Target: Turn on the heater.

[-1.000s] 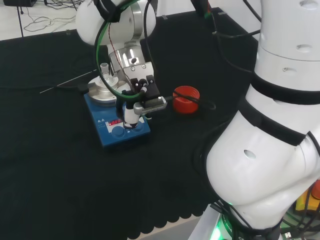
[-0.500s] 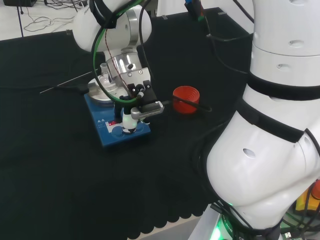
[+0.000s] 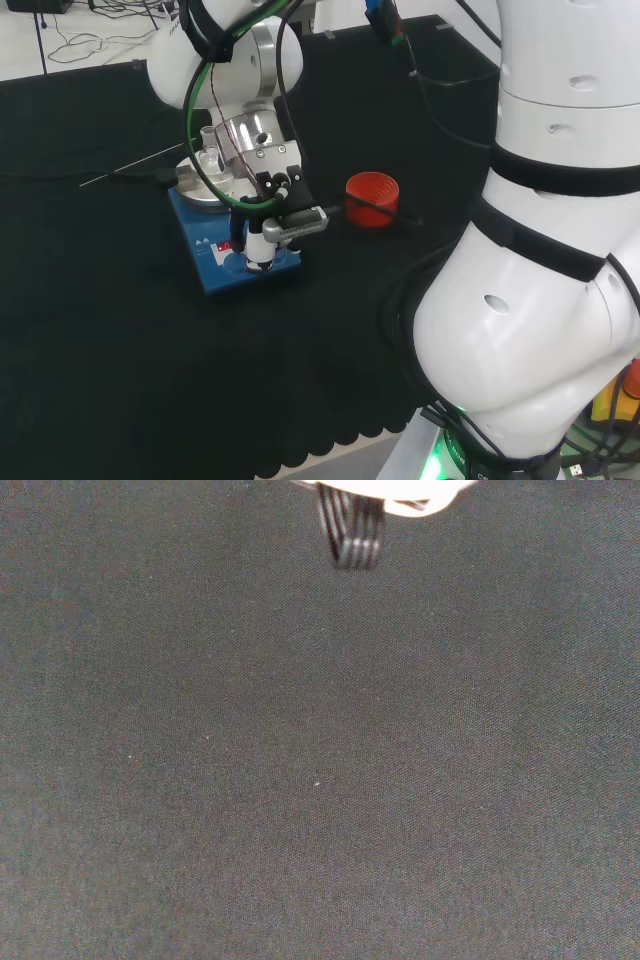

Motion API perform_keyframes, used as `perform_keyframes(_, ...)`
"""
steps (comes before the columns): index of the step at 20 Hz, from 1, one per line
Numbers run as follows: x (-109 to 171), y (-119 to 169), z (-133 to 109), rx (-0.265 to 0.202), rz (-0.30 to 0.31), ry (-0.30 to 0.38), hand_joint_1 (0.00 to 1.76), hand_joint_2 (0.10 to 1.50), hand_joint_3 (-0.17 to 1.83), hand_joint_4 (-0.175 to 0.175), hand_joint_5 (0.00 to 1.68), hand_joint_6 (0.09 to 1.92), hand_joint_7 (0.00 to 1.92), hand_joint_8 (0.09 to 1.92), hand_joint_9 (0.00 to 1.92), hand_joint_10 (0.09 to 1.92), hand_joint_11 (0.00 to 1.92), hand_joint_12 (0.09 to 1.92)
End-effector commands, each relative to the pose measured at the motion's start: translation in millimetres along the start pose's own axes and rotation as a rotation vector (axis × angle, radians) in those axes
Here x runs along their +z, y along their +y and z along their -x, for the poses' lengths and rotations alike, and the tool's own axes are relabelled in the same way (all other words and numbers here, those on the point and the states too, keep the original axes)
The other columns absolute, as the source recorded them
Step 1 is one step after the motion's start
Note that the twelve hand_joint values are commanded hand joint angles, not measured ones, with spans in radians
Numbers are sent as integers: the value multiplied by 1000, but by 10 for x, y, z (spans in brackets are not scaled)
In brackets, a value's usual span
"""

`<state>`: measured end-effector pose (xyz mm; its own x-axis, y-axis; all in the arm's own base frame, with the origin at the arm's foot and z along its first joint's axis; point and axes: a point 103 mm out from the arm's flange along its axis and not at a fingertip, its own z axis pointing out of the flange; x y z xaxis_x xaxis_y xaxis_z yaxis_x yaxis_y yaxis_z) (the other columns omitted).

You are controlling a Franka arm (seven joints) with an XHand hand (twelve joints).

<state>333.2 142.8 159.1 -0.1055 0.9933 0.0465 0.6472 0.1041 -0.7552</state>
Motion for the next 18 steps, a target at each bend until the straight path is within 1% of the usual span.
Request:
perform_keyframes(1,15,11,-20,-2,-6,1,1413,741,943,-37,277,491,1633,1555,1683,1534,1199,1318)
perform_keyframes(4,30,18,-8,-2,-9,3,1416,739,947,-36,280,492,1634,1554,1684,1535,1198,1319)
perform_keyframes(7,27,9,-58,4,-11,-3,1417,737,951,-36,283,492,1634,1554,1684,1535,1197,1321)
perform_keyframes(11,42,2,-44,-2,-10,7,1418,735,955,-37,290,495,1634,1555,1684,1536,1197,1323)
perform_keyframes(14,41,-7,-78,5,-11,2,1421,733,958,-37,293,497,1634,1555,1684,1536,1194,1324)
perform_keyframes(18,61,1,-59,-4,-16,16,1422,731,962,-37,299,500,1634,1556,1684,1537,1193,1327)
